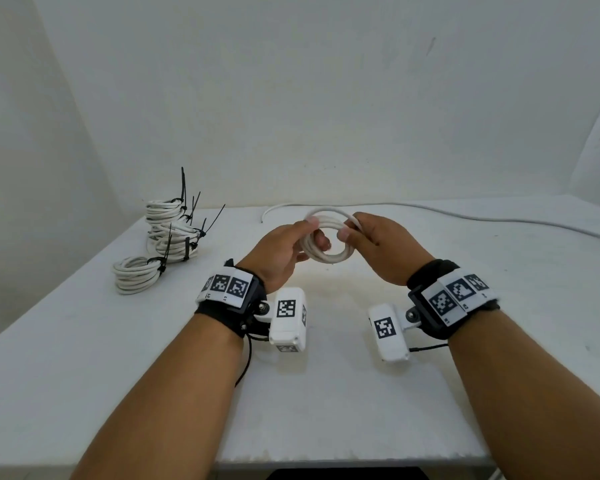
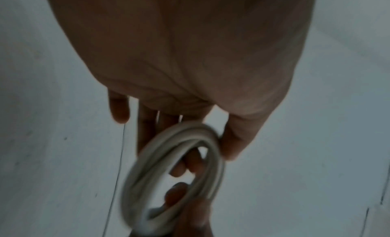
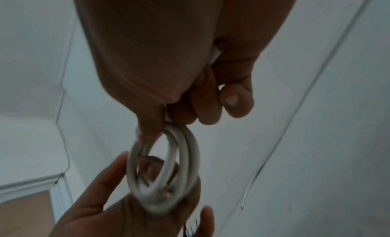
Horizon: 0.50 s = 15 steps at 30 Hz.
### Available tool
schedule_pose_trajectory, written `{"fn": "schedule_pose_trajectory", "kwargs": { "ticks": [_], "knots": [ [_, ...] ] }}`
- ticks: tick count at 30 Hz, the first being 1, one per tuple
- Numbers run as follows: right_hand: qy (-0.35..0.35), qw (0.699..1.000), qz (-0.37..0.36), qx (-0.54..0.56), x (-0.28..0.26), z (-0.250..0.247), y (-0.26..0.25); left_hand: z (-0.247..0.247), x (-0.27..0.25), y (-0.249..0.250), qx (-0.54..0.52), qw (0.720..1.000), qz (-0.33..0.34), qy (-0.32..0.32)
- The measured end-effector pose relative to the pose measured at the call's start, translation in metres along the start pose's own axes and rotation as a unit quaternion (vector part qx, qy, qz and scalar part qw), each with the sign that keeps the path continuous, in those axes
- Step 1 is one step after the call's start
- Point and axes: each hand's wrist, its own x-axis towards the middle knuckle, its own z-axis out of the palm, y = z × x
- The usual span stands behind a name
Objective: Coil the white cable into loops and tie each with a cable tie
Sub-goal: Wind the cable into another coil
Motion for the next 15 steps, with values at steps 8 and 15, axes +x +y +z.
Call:
{"fn": "schedule_pose_trajectory", "kwargs": {
  "ticks": [8, 15],
  "knots": [
    [-0.169, 0.977, -0.001, -0.133, -0.005, 0.004, -0.009, 0.016, 0.001, 0.0, 0.035, 0.987, -0.153, -0.016],
    [-0.05, 0.998, -0.022, -0.023, -0.004, 0.002, -0.014, 0.02, 0.004, 0.011, -0.052, 0.993, -0.016, 0.105]
  ]
}}
